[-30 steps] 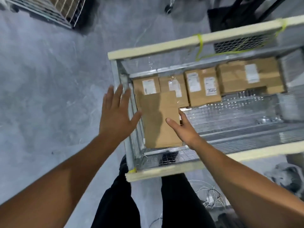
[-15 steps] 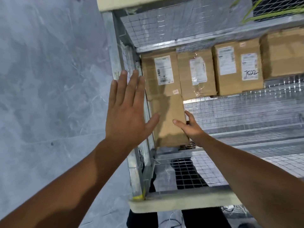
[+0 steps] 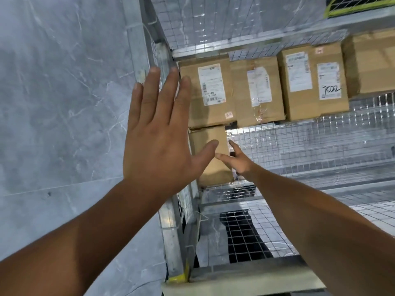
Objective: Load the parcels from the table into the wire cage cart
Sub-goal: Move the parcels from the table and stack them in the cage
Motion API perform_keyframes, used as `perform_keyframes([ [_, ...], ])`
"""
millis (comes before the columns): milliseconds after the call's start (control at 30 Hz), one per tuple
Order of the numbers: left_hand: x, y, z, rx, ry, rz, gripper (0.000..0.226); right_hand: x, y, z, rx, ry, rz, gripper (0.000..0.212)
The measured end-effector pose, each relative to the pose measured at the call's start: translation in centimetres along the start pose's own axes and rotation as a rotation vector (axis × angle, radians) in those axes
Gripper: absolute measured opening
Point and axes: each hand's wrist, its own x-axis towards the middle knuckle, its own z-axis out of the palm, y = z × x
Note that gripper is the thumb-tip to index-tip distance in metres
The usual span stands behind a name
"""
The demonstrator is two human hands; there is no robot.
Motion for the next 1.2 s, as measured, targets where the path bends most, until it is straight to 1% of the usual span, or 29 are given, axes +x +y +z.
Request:
perform_keyframes([
  [67,0.0,0.0,0.1,0.004,0.001,0.003,0.101,-0.2,-0.4,0.6,-0.027,-0.029,0.017,0.104],
  [167,-0.1,0.0,0.3,0.013,-0.007,0.011,0.102,-1.1,-1.4,1.6,-0.064,-0.026,0.024,0.103],
  [267,-0.3,0.1,0.2,0.034,-0.061,0.003,0.102,-4.2,-3.0,1.9,-0.101,0.03,0.086,0.104],
  [333,-0.1,0.3,-0.4,0.059,-0.117,-0.006,0.102,-7.7,-4.2,1.5,-0.101,0.072,0.09,0.098],
  [433,0.2,0.5,-1.8,0.122,-0.259,0.018,0.099,-14.4,-6.1,0.7,-0.099,0.118,0.032,0.088],
  [500,-0.3,0.8,-3.6,0.088,-0.317,0.016,0.095,-19.6,-7.4,0.0,-0.104,0.177,-0.02,0.083],
  [600,-2.6,1.5,-7.1,-0.064,-0.257,-0.006,0.087,-26.9,-8.8,-0.9,-0.114,0.272,-0.156,0.076],
  [667,-4.6,2.3,-9.6,-0.144,-0.242,0.035,0.085,-31.8,-9.4,-0.9,-0.087,0.332,-0.231,0.073],
  [767,-7.0,4.1,-12.9,-0.283,-0.216,0.105,0.074,-38.8,-9.2,0.3,0.04,0.414,-0.329,0.072],
  [867,-9.3,5.9,-16.1,-0.369,-0.27,0.181,0.073,-45.2,-7.5,2.7,0.177,0.559,-0.391,0.071],
  [933,-11.1,7.1,-18.1,-0.426,-0.283,0.296,0.077,-50.1,-5.4,5.2,0.334,0.691,-0.435,0.067],
  [1000,-12.8,9.0,-20.0,-0.489,-0.34,0.407,0.079,-55.0,-2.2,8.3,0.492,0.853,-0.466,0.061],
  [1100,-15.9,13.0,-23.0,-0.537,-0.39,0.594,0.084,-61.7,3.8,13.8,0.696,1.087,-0.459,0.059],
  [1200,-20.3,18.0,-25.9,-0.578,-0.462,0.809,0.088,-67.2,10.2,18.8,0.832,1.324,-0.396,0.059],
])
